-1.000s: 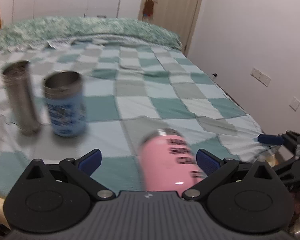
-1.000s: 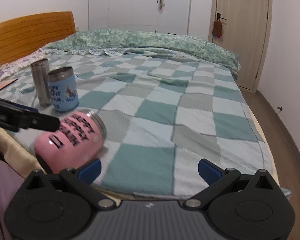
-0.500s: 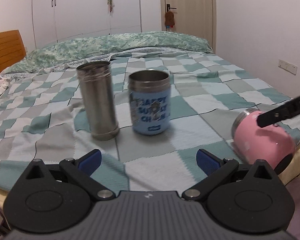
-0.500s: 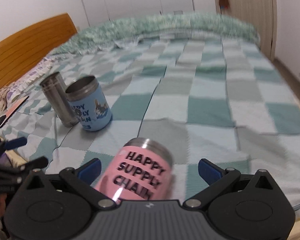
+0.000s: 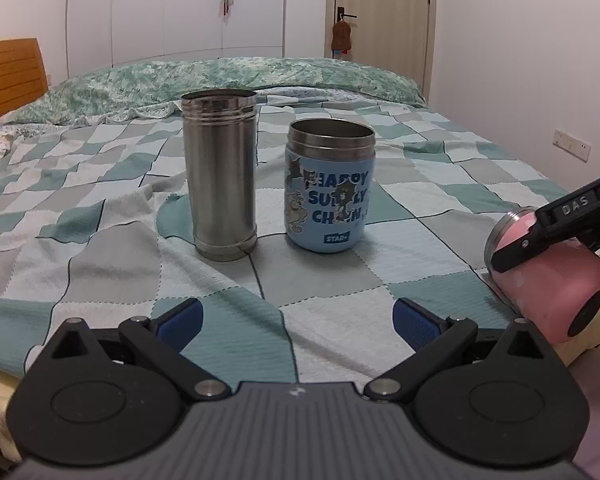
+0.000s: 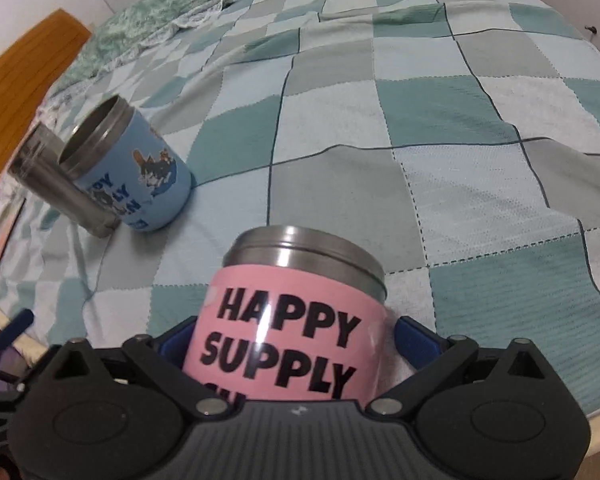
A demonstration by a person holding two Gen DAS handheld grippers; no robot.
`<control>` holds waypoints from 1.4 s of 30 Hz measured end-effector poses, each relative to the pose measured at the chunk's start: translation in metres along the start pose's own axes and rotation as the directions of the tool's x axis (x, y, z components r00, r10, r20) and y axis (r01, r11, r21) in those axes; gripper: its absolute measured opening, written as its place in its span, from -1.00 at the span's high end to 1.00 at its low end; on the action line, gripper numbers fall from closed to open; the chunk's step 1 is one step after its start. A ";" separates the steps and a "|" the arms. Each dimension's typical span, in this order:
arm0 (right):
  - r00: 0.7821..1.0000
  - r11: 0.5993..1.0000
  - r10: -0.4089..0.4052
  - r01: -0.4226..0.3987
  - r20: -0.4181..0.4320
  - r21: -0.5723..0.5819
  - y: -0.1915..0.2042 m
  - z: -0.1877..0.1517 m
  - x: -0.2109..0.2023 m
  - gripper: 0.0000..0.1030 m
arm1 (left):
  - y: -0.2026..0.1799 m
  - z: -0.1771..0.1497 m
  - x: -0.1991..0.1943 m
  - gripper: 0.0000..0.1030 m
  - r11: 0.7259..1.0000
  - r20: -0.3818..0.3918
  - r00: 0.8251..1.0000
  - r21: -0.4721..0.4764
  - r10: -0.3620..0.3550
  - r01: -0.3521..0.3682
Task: Flip cup upright
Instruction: 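Lower the upright pink canister beside the blue canister and open the right tool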
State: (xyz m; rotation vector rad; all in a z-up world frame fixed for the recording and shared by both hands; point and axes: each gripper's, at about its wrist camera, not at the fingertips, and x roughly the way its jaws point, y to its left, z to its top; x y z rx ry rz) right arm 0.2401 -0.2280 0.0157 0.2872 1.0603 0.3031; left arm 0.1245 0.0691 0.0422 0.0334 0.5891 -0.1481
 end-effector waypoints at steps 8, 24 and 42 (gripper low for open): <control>0.986 0.995 0.038 -0.022 0.163 -0.098 0.016 -0.016 -0.029 -0.67 | 0.010 0.000 -0.004 -1.00 1.000 0.023 1.000 -0.027 -0.015 0.015; 0.795 0.929 0.044 0.190 0.605 -0.318 0.078 0.014 -0.031 -0.61 | 0.022 0.031 0.000 -1.00 0.996 0.118 0.992 -0.083 0.043 -0.034; 0.811 0.911 0.014 0.230 0.585 -0.342 0.064 0.022 0.030 -0.97 | 0.023 0.033 0.020 -1.00 0.993 0.123 0.988 -0.088 0.094 -0.084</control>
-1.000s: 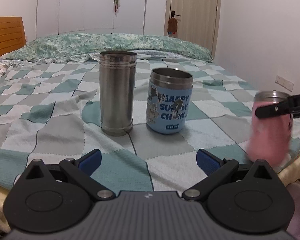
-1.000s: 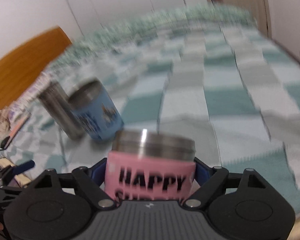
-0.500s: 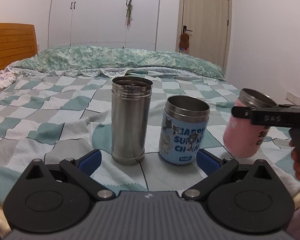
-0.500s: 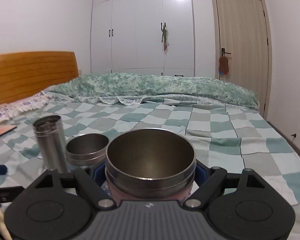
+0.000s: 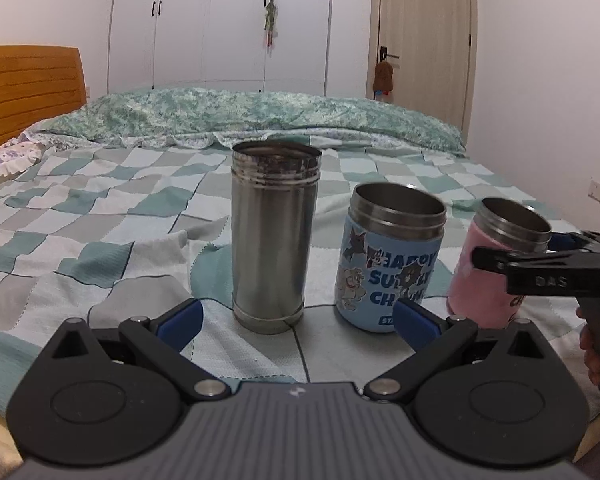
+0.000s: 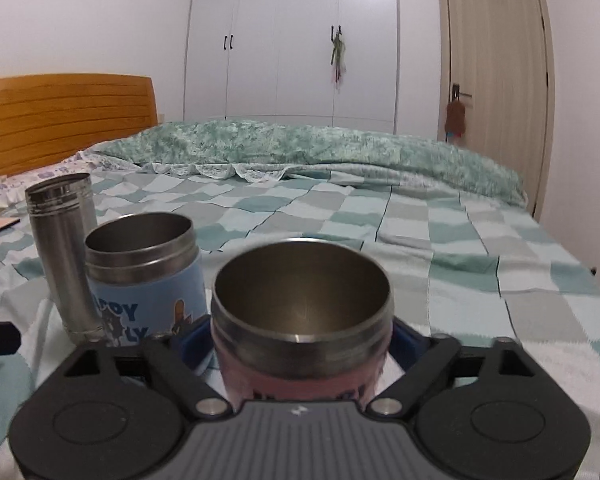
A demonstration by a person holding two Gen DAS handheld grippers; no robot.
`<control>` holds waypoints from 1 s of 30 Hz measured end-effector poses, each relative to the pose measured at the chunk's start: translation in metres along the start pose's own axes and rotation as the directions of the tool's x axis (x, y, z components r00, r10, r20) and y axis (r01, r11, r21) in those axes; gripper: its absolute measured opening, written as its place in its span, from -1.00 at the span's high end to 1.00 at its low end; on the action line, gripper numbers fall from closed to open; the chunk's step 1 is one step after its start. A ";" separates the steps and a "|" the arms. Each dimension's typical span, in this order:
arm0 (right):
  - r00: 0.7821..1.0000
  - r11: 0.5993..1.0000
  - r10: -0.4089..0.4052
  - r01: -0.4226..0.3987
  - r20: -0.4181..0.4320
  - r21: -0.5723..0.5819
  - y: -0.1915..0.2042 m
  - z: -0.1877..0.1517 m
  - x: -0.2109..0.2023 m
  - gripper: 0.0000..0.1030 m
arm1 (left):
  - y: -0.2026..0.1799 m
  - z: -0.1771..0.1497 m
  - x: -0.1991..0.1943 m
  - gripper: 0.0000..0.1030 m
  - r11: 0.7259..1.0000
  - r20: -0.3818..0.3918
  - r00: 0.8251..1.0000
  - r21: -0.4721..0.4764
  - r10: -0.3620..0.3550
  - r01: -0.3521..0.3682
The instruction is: Flip cup upright
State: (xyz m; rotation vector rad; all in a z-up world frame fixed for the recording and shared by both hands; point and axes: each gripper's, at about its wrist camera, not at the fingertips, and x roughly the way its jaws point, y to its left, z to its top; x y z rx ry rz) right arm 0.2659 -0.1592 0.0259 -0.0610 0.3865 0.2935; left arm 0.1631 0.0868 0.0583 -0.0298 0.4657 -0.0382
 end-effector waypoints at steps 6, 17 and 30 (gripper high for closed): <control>0.988 1.000 0.019 -0.021 0.152 0.011 -0.008 -0.009 -0.061 -1.00 | -0.006 -0.006 -0.029 -1.00 1.000 0.084 0.996 0.014 -0.003 0.002; 0.963 0.998 0.037 -0.021 0.268 -0.064 -0.011 -0.070 -0.171 -1.00 | -0.040 -0.051 -0.096 -1.00 0.996 0.257 0.965 0.087 -0.050 0.028; 0.951 0.995 -0.012 0.042 0.309 -0.091 -0.018 -0.130 -0.213 -1.00 | -0.064 -0.107 -0.106 -1.00 0.997 0.325 0.946 0.077 0.003 -0.030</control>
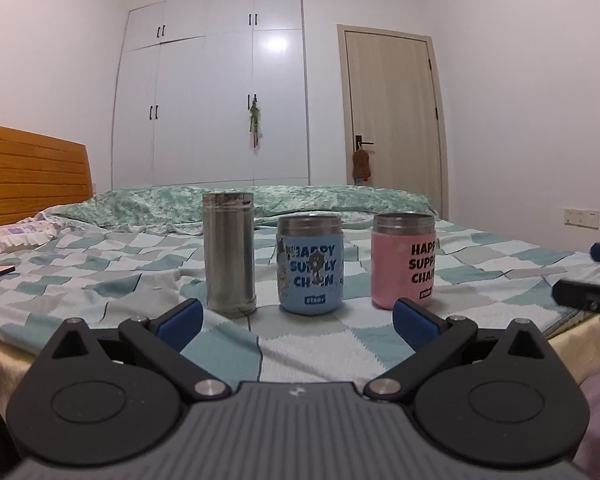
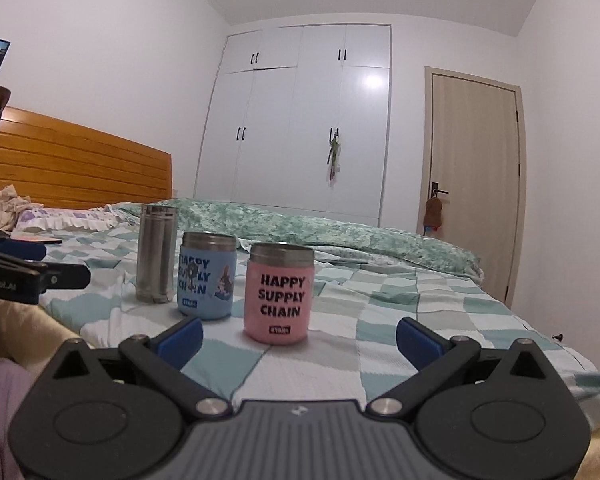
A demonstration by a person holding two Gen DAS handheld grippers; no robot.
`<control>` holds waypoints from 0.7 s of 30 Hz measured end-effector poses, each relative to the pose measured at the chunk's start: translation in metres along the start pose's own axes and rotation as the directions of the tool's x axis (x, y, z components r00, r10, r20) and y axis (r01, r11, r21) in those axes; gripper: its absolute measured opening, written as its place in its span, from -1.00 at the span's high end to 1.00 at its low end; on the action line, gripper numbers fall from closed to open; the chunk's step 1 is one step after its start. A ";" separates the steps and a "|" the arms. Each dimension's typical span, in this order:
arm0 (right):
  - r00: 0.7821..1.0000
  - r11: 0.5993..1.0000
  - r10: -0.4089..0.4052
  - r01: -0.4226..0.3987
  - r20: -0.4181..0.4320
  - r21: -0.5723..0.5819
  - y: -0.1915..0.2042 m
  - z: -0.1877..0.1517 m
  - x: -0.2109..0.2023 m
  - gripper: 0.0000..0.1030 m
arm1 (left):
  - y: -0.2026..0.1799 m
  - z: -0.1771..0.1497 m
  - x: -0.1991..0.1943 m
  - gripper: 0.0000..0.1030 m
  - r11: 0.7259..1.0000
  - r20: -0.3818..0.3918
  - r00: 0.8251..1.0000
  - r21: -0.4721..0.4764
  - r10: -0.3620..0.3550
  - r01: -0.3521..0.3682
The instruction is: Flip cup upright
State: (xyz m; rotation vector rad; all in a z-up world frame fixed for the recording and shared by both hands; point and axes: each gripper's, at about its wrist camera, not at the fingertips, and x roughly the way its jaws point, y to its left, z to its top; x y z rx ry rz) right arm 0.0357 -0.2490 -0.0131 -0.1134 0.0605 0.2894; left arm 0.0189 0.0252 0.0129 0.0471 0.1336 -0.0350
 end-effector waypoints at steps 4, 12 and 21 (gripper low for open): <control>1.000 1.000 -0.013 0.013 0.014 -0.008 -0.001 -0.004 -0.005 -1.00 | -0.001 -0.011 0.000 -1.00 1.000 -0.016 1.000 -0.004 0.015 -0.015; 1.000 1.000 -0.023 0.023 0.007 -0.011 0.000 -0.007 -0.004 -1.00 | -0.001 -0.016 -0.004 -1.00 0.998 -0.012 0.998 0.006 0.062 -0.062; 1.000 1.000 -0.025 0.025 0.018 -0.008 0.000 -0.008 -0.007 -1.00 | -0.003 -0.016 -0.007 -1.00 0.998 -0.002 0.998 0.010 0.061 -0.061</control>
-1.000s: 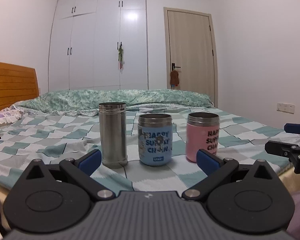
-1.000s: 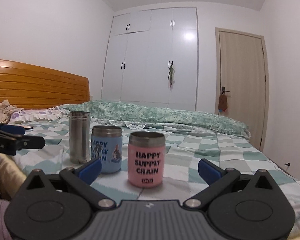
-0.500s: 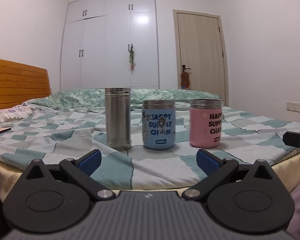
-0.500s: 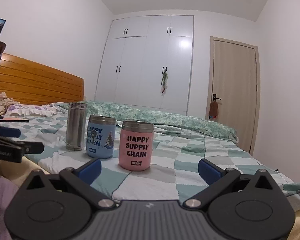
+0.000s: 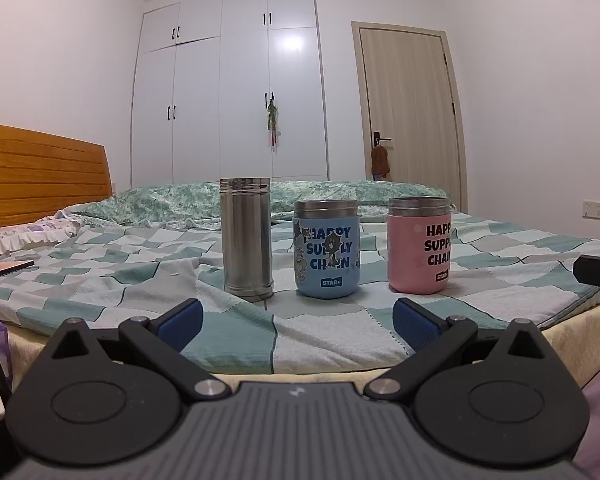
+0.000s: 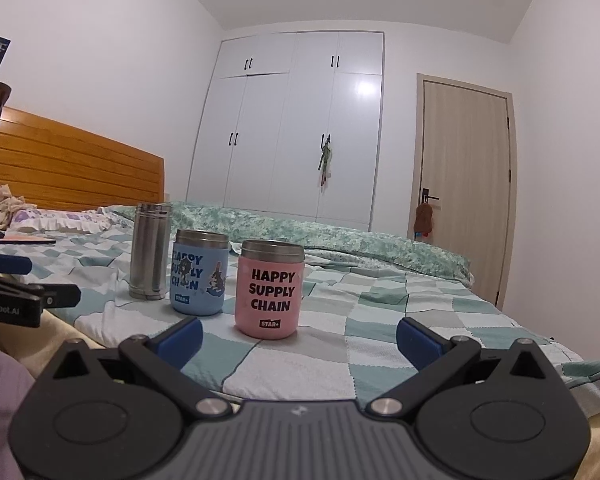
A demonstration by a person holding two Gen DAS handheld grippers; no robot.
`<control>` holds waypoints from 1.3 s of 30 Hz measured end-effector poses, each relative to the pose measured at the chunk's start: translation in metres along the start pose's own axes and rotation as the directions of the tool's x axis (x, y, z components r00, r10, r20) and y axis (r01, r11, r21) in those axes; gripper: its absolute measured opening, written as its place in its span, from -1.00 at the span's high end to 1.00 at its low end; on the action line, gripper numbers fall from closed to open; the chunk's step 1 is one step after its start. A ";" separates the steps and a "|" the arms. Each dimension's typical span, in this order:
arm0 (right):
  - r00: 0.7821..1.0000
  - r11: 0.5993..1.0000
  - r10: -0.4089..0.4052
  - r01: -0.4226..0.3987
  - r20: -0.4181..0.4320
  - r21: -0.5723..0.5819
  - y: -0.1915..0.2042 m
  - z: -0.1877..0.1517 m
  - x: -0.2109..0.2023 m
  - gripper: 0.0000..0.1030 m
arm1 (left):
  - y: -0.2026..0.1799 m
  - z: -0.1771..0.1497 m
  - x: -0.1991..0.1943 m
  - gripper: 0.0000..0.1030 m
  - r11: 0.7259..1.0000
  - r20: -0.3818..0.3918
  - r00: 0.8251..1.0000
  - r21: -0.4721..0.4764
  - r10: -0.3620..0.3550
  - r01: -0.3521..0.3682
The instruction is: Flip cup upright
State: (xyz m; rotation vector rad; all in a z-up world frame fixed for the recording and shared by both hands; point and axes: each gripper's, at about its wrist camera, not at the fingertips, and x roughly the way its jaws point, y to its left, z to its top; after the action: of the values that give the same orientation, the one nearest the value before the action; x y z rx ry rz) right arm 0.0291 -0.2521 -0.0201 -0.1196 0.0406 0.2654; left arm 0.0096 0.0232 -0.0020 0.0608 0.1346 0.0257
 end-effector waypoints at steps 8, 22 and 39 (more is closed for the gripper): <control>1.000 1.000 -0.001 0.001 -0.001 -0.002 0.000 0.000 0.000 -1.00 | 0.000 0.000 0.000 -1.00 1.000 0.003 1.000 -0.002 -0.001 0.001; 1.000 1.000 -0.001 0.001 0.000 -0.002 0.001 -0.001 -0.001 -1.00 | -0.001 0.001 0.000 -1.00 1.000 0.004 1.000 -0.001 -0.005 0.005; 1.000 1.000 -0.002 0.002 0.002 -0.002 0.000 -0.001 -0.001 -1.00 | -0.002 0.000 -0.001 -1.00 1.000 0.010 1.000 -0.002 -0.008 0.008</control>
State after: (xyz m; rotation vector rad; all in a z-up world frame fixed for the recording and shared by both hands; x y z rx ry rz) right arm 0.0279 -0.2529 -0.0210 -0.1210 0.0383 0.2633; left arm 0.0085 0.0213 -0.0016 0.0582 0.1246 0.0173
